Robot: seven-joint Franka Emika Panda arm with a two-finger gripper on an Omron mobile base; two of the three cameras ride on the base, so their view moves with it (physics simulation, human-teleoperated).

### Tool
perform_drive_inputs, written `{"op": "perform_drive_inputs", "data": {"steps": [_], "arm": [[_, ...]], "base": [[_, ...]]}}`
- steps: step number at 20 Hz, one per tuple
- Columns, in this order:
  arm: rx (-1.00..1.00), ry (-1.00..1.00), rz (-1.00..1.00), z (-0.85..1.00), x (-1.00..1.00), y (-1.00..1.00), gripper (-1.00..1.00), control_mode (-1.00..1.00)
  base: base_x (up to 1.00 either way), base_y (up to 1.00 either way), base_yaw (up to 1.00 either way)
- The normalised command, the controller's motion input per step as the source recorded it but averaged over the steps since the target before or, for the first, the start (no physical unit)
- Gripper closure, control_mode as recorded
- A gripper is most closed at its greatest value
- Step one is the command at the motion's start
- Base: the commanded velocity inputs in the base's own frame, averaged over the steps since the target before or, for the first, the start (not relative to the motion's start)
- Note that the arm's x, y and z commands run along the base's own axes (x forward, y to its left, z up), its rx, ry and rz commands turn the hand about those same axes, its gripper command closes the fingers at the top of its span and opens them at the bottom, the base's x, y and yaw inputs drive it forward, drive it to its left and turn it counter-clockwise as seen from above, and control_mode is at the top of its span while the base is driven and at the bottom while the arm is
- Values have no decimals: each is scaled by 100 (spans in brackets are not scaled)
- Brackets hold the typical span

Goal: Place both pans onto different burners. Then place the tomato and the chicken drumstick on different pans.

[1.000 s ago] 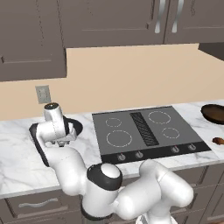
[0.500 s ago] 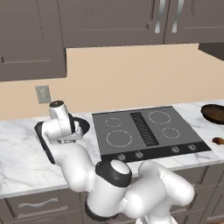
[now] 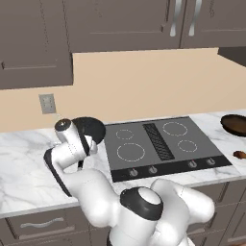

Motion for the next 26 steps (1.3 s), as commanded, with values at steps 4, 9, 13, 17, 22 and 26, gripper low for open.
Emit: {"op": "perform_drive_inputs", "data": {"steps": [4,9,13,17,22,26], "arm": [[-1,-11,-3,36,-19,-35,100,-100],[0,-1,-6,42,-10,-31,100,-100],[2,0,-8,40,-3,-28,100,-100],[3,0,-10,34,-1,-27,100,-100],[3,-2,-15,23,0,-26,100,-100],[2,-3,-17,9,0,-30,100,-100]], "base": [[0,0,0],[0,0,0],[0,0,0],[0,0,0],[0,0,0],[0,0,0]]}}
